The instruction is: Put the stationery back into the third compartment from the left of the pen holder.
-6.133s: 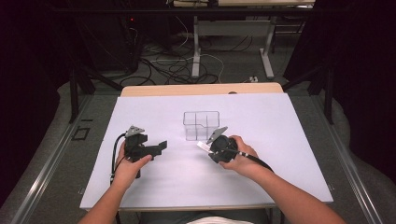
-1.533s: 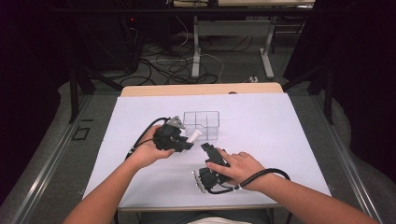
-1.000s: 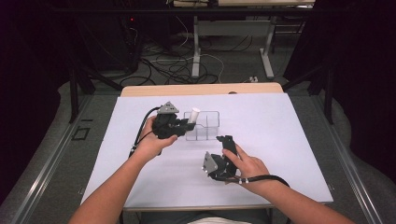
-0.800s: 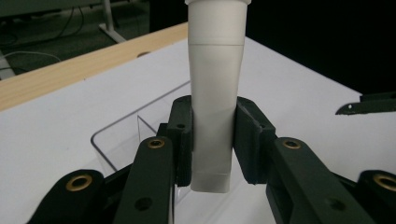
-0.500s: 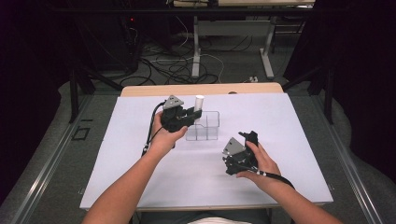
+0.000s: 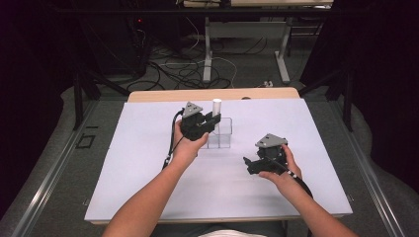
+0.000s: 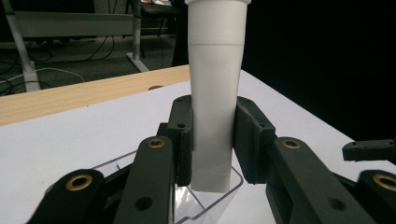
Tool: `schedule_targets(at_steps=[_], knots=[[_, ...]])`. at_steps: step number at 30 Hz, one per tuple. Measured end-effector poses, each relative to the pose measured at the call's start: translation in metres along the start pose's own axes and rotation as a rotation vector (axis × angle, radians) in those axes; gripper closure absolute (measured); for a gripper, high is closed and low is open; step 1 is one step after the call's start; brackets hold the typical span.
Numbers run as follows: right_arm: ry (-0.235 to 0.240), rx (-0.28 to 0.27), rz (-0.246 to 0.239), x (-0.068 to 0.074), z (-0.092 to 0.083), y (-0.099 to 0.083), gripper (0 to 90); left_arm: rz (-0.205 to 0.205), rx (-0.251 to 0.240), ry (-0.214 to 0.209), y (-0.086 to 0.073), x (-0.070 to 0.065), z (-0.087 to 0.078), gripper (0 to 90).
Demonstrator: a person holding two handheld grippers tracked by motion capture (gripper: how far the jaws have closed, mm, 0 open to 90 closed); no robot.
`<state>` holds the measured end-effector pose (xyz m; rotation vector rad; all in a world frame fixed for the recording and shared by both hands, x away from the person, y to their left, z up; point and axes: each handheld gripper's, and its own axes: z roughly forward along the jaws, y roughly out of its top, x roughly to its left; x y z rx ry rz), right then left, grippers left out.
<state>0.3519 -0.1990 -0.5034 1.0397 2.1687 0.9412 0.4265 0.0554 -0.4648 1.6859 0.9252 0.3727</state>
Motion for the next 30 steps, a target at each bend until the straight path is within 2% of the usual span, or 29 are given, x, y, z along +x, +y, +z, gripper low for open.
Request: schedule_targets(at_steps=[2,6,12,22,30], knots=[[-0.003,0.000,0.048,-0.004,0.001,-0.002,0.0,-0.008,-0.006,0.009,-0.002,-0.002,0.003,71.0],[-0.044,-0.020,0.092,-0.009,0.003,-0.006,0.0,0.008,-0.001,0.023,-0.006,-0.005,0.010,71.1],[-0.011,-0.030,0.175,-0.013,0.005,-0.009,0.0,-0.011,-0.007,0.041,-0.014,-0.006,0.018,71.1],[0.005,-0.001,0.233,-0.020,0.010,-0.015,0.0,-0.012,-0.004,0.061,-0.023,-0.009,0.029,71.1],[0.012,0.005,0.239,-0.020,0.010,-0.016,0.0,0.013,0.021,0.078,-0.030,-0.013,0.039,71.1]])
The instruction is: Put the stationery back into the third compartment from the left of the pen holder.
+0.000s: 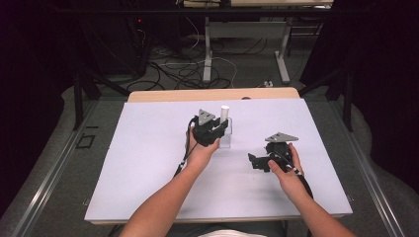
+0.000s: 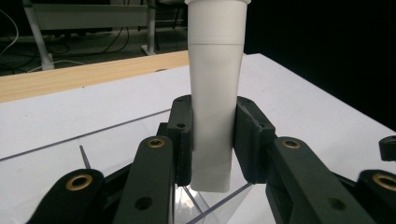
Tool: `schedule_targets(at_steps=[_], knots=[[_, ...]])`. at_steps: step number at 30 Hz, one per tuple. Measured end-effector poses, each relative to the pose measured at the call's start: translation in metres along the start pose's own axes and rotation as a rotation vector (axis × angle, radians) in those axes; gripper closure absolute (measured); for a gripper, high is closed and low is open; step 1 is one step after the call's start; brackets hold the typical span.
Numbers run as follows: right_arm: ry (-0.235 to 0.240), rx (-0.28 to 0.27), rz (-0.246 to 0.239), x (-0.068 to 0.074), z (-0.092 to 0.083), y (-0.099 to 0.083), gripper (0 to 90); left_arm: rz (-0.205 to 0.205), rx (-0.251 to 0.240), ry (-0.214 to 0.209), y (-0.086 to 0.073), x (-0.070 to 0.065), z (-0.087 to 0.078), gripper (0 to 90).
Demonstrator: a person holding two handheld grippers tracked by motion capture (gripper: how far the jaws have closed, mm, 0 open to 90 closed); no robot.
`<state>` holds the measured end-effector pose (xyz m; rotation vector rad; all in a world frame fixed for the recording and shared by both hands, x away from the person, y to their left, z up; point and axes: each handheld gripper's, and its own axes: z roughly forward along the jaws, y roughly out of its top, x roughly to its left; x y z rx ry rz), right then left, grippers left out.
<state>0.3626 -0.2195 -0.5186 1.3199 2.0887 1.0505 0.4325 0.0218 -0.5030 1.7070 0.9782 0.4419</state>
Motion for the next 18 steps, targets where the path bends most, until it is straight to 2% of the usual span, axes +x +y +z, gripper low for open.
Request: schedule_targets(at_steps=[8,12,13,15,18], knots=[[0.014,0.007,0.000,0.000,0.001,-0.001,0.0,0.036,0.047,0.014,-0.010,-0.003,0.010,71.0],[0.022,0.011,0.002,0.000,0.001,-0.001,0.0,0.052,0.059,0.011,-0.012,-0.004,0.008,70.4],[0.023,0.012,0.002,0.000,0.001,-0.001,0.0,0.046,0.051,0.012,-0.011,-0.005,0.005,66.7],[0.025,0.012,0.008,-0.001,0.000,-0.001,0.0,0.048,0.035,0.018,-0.007,-0.004,-0.002,52.3],[0.020,0.010,0.009,-0.003,-0.001,-0.001,0.0,0.037,0.014,0.022,-0.003,-0.002,-0.016,41.7]])
